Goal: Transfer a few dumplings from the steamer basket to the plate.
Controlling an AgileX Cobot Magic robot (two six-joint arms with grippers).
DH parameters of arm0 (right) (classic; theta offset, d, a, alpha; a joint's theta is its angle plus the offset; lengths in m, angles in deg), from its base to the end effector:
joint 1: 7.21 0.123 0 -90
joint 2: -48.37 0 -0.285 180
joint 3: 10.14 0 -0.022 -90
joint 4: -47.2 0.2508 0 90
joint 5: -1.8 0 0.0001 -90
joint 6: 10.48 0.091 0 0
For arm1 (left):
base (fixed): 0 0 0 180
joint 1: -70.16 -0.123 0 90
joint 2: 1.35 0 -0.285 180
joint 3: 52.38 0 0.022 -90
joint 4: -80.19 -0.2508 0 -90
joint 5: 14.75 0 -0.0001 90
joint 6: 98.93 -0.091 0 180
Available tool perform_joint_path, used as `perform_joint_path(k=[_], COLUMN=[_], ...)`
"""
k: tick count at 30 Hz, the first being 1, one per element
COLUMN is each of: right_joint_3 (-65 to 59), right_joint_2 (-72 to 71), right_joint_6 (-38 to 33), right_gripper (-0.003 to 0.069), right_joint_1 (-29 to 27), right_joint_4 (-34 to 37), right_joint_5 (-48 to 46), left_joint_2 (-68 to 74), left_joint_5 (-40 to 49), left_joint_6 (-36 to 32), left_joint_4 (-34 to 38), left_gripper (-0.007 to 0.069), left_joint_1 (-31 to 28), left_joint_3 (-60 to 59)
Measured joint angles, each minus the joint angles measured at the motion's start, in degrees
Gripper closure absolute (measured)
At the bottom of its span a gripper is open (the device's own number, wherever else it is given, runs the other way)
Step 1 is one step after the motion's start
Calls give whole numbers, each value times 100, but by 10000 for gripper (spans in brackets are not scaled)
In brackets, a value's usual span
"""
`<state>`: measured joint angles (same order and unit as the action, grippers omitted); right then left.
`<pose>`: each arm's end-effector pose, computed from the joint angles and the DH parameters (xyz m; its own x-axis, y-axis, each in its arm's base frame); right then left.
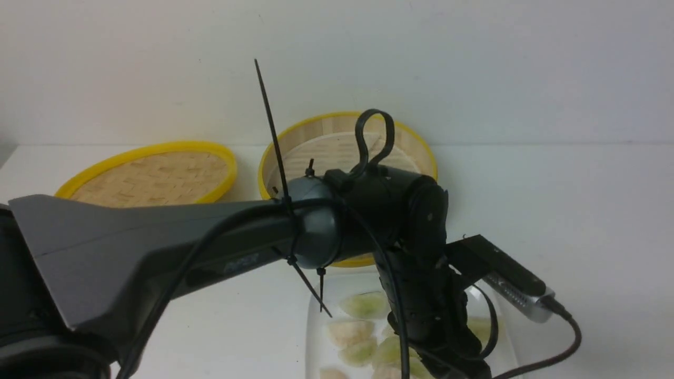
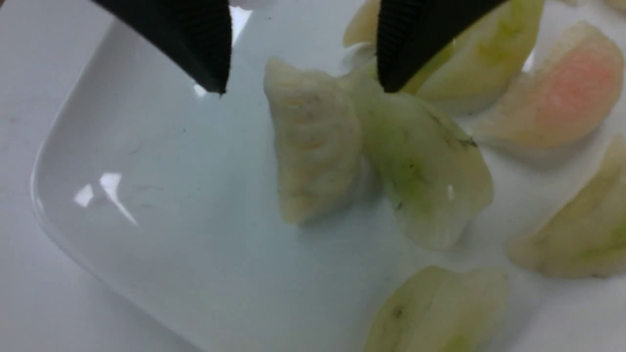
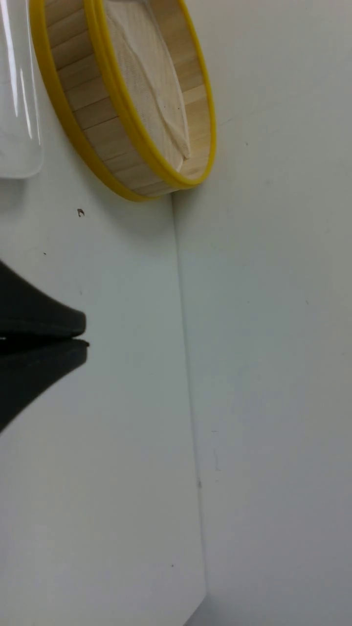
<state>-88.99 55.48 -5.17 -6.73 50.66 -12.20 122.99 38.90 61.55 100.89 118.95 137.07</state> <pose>0.0554 0.0018 0.1821 -0.1740 0.1492 -0.9734 0.0035 0.9885 0.1509 0.2556 -0.3312 0.1878 -0.5447 0.7967 -0.2617 0.8358 0.4902 -0.2474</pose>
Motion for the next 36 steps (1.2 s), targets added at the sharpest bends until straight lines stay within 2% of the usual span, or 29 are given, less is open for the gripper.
perform_joint_path(k=[3,5,6,9,10,11,13,19,25,31,36], right_joint_3=[0,0,0,0,0,0,0,0,0,0,0], right_joint_2=[0,0,0,0,0,0,0,0,0,0,0], right_joint_6=[0,0,0,0,0,0,0,0,0,0,0], right_gripper=[669,669,669,669,669,669,669,669,669,669,669], right_joint_1=[0,0,0,0,0,0,0,0,0,0,0], right_joint_4=[0,0,0,0,0,0,0,0,0,-12,-19], right_joint_5=[0,0,0,0,0,0,0,0,0,0,0], left_joint_2=[-109,-378,-544,-1255,-1306,-1697,-2344,-4122,-6129,-7425,-8219], left_joint_5=[33,64,84,153,153,153,153,-160,-1288,-2312,-2574], left_joint_6=[112,414,567,1008,1035,1169,1391,1997,2776,3064,3090], left_joint_4=[-37,-200,-328,-838,-871,-1092,-1398,-2107,-2556,-2653,-2653], left_gripper=[214,245,282,472,499,561,612,631,631,631,631], left_joint_1=[-7,-69,-111,-351,-369,-499,-697,-835,-835,-835,-835], left_joint_3=[0,0,0,0,0,-6,-16,-402,-2034,-3700,-4518])
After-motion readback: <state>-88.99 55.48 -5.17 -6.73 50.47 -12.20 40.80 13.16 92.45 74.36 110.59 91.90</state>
